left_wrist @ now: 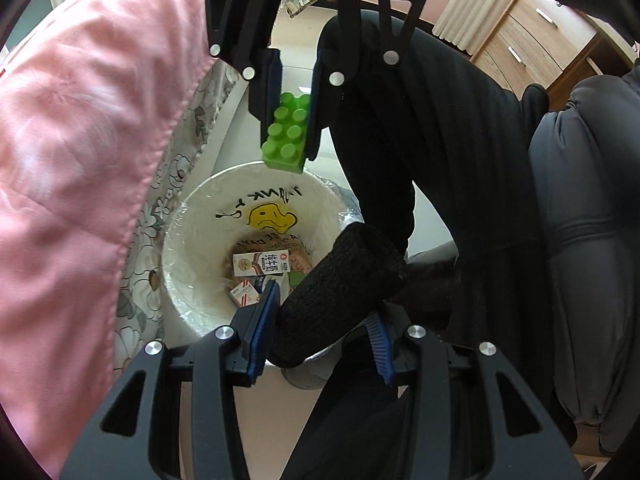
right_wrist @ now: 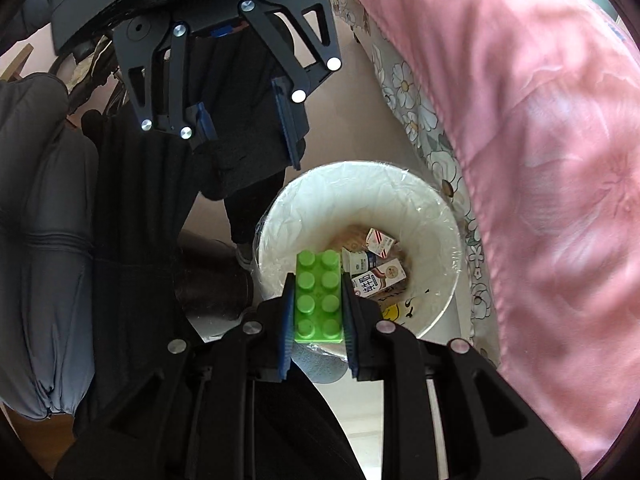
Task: Collect trash
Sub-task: 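Carry the foam tube and green Lego brick with both tools over the white bin, then open both tools to drop the foam tube and Lego brick into the bin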
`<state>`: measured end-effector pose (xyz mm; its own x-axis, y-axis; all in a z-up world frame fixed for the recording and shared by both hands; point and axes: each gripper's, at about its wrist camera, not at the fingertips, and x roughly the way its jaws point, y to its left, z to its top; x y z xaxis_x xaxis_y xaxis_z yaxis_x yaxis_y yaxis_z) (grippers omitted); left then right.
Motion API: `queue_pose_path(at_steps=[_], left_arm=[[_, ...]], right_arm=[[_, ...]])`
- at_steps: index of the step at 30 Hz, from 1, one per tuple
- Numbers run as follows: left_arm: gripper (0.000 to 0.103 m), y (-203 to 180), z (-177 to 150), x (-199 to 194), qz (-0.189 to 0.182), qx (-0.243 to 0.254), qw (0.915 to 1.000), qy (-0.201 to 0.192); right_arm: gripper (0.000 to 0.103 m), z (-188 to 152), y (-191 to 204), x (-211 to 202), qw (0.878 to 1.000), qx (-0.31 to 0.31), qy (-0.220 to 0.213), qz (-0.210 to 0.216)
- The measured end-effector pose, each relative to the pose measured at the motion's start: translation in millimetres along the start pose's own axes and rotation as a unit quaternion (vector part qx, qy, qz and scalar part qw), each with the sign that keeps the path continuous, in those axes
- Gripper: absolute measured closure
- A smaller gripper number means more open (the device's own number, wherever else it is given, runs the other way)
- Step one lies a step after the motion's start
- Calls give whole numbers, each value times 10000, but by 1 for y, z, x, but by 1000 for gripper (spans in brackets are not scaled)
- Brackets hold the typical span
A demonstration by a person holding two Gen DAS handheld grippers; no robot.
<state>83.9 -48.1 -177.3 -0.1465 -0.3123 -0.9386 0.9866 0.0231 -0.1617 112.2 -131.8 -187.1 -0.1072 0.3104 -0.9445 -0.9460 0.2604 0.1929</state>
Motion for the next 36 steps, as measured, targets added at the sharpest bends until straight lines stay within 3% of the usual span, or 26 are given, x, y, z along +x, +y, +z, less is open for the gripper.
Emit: queue_pose_path(at_steps=[13, 24, 26, 27, 28, 31, 36], left_arm=[[58, 27, -7, 80, -350, -433, 9980, 288], [56, 36, -2, 107, -357, -357, 9982, 329], [51, 37, 0, 110, -240, -334, 9986, 328], [32, 38, 0, 110, -181, -364, 9987, 311], [12, 39, 0, 110, -79, -413, 9987, 275], [8, 40, 0, 109, -130, -482, 9986, 197], [5, 35, 2, 110, -77, -434, 9986, 279]], right_arm=[[81, -4, -31, 67, 9984, 487, 137, 253], [80, 0, -45, 75, 9973, 681, 28, 272], [62, 0, -48, 72, 9966, 749, -19, 341], [39, 0, -48, 71, 9968, 730, -34, 317], [26, 0, -48, 69, 9971, 722, -89, 216], [15, -1, -51, 67, 9966, 805, -145, 130], [8, -4, -47, 68, 9973, 702, -112, 182]])
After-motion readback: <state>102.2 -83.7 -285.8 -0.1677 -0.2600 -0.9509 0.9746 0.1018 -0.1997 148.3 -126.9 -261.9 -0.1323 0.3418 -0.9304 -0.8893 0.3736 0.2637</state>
